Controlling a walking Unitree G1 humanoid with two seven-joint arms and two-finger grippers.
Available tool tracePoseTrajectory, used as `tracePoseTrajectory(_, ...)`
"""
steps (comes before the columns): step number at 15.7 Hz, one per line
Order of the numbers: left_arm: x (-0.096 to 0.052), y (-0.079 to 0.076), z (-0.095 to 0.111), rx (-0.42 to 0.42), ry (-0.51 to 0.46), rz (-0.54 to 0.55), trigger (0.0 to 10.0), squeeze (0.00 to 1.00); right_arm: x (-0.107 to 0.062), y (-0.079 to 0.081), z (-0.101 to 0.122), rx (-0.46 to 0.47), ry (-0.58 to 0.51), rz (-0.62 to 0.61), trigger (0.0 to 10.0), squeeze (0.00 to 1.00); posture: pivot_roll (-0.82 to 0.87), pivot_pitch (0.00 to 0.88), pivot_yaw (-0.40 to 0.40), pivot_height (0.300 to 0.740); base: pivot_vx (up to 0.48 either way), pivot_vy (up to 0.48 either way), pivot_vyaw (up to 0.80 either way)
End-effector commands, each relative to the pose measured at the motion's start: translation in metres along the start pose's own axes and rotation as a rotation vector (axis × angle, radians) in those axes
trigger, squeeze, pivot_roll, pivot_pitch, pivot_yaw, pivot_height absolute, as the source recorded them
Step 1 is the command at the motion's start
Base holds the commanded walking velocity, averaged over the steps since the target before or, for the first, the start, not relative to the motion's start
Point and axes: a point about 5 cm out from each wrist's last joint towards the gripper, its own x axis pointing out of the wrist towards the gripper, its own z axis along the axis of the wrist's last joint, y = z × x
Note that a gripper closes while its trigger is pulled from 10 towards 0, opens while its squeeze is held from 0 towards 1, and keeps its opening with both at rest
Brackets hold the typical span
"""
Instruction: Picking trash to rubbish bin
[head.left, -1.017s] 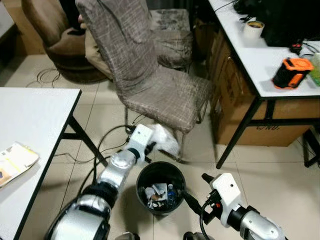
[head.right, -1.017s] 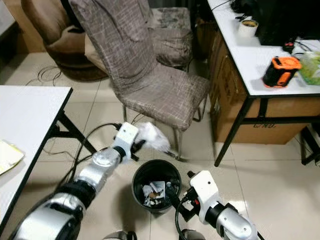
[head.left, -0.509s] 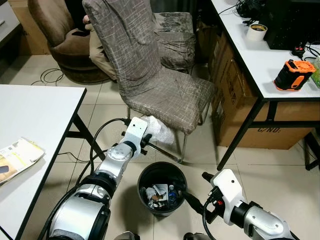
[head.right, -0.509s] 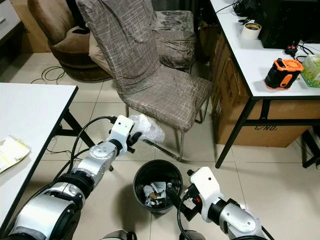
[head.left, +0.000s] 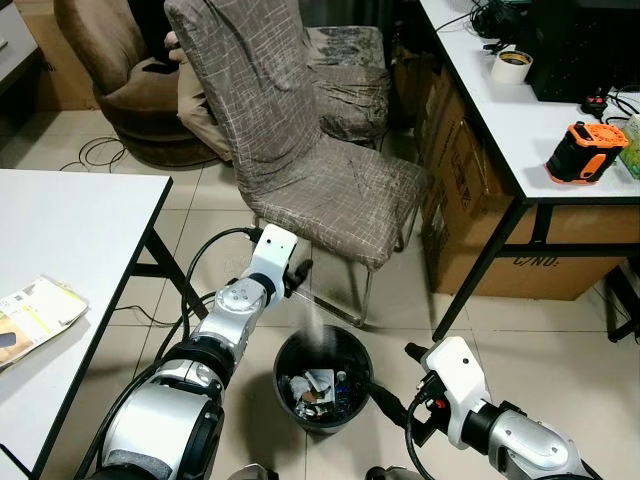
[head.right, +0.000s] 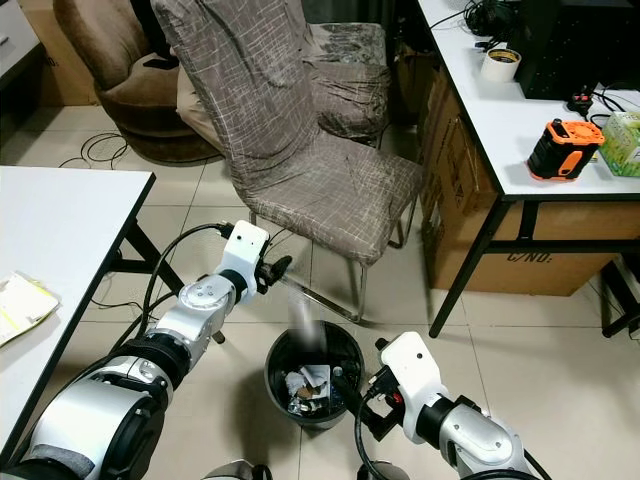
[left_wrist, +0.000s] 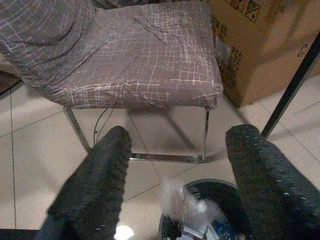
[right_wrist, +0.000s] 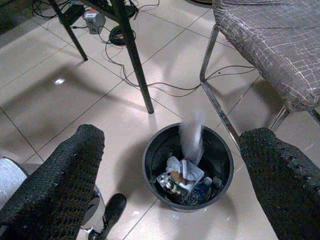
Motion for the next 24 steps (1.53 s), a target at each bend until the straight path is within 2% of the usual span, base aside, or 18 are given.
tracePoseTrajectory(1, 0.000, -0.001, 0.000, -0.021, -0.004, -0.010, 10.0, 1.00, 0.001, 0.001, 0.003, -0.007, 0.000, 0.007, 10.0, 0.00, -0.15, 0.085, 0.041, 0.740, 0.000, 0.000, 0.00)
tracePoseTrajectory(3, 0.000, -0.006, -0.002, -0.042, -0.011, -0.047, 10.0, 1.00, 0.001, 0.001, 0.004, -0.007, 0.000, 0.006, 10.0, 0.00, -0.15, 0.087, 0.037, 0.740, 0.000, 0.000, 0.00)
tracePoseTrajectory(4, -0.003, -0.010, -0.008, -0.085, -0.026, -0.089, 10.0, 0.14, 0.002, 0.001, 0.003, -0.004, -0.001, -0.003, 10.0, 0.00, -0.14, 0.087, 0.041, 0.740, 0.000, 0.000, 0.00)
tracePoseTrajectory(5, -0.004, -0.011, -0.010, -0.111, -0.035, -0.103, 10.0, 0.14, 0.002, 0.000, 0.003, -0.003, -0.002, -0.010, 10.0, 0.00, -0.14, 0.087, 0.041, 0.740, 0.000, 0.000, 0.00)
tracePoseTrajectory(6, -0.011, -0.011, -0.016, -0.128, -0.082, -0.121, 10.0, 0.00, 0.004, -0.001, 0.003, -0.001, -0.007, -0.042, 10.0, 0.00, -0.14, 0.086, 0.042, 0.740, 0.000, 0.000, 0.00)
tracePoseTrajectory(8, -0.030, -0.004, -0.033, -0.147, -0.112, -0.103, 10.0, 0.00, 0.010, -0.009, 0.006, 0.039, -0.050, -0.179, 10.0, 0.00, -0.10, 0.074, 0.033, 0.740, 0.000, 0.000, 0.00)
tracePoseTrajectory(9, -0.057, 0.005, -0.037, -0.139, -0.160, -0.056, 10.0, 0.00, 0.015, -0.012, 0.012, 0.076, -0.091, -0.272, 10.0, 0.00, -0.09, 0.065, 0.022, 0.740, 0.000, 0.000, 0.00)
tracePoseTrajectory(12, -0.092, 0.015, -0.038, -0.131, -0.183, 0.023, 10.0, 0.00, 0.022, -0.013, 0.019, 0.117, -0.129, -0.316, 10.0, 0.00, -0.05, 0.033, -0.011, 0.740, 0.000, 0.000, 0.00)
tracePoseTrajectory(13, -0.108, 0.015, -0.037, -0.123, -0.190, 0.054, 10.0, 0.00, 0.027, -0.013, 0.022, 0.110, -0.143, -0.330, 10.0, 0.00, -0.05, 0.024, -0.017, 0.740, 0.000, 0.000, 0.00)
tracePoseTrajectory(14, -0.117, 0.015, -0.036, -0.122, -0.185, 0.069, 10.0, 0.00, 0.029, -0.013, 0.025, 0.109, -0.155, -0.338, 10.0, 0.00, -0.04, 0.019, -0.019, 0.740, 0.000, 0.000, 0.00)
tracePoseTrajectory(17, -0.133, 0.010, -0.026, -0.125, -0.180, 0.086, 10.0, 0.00, 0.033, -0.017, 0.030, 0.118, -0.178, -0.369, 10.0, 0.00, -0.03, 0.005, -0.016, 0.740, 0.000, 0.000, 0.00)
tracePoseTrajectory(24, -0.136, 0.006, -0.014, -0.122, -0.149, 0.096, 10.0, 0.00, 0.035, -0.021, 0.031, 0.127, -0.186, -0.402, 10.0, 0.00, -0.04, 0.000, 0.002, 0.740, -0.194, 0.000, 0.00)
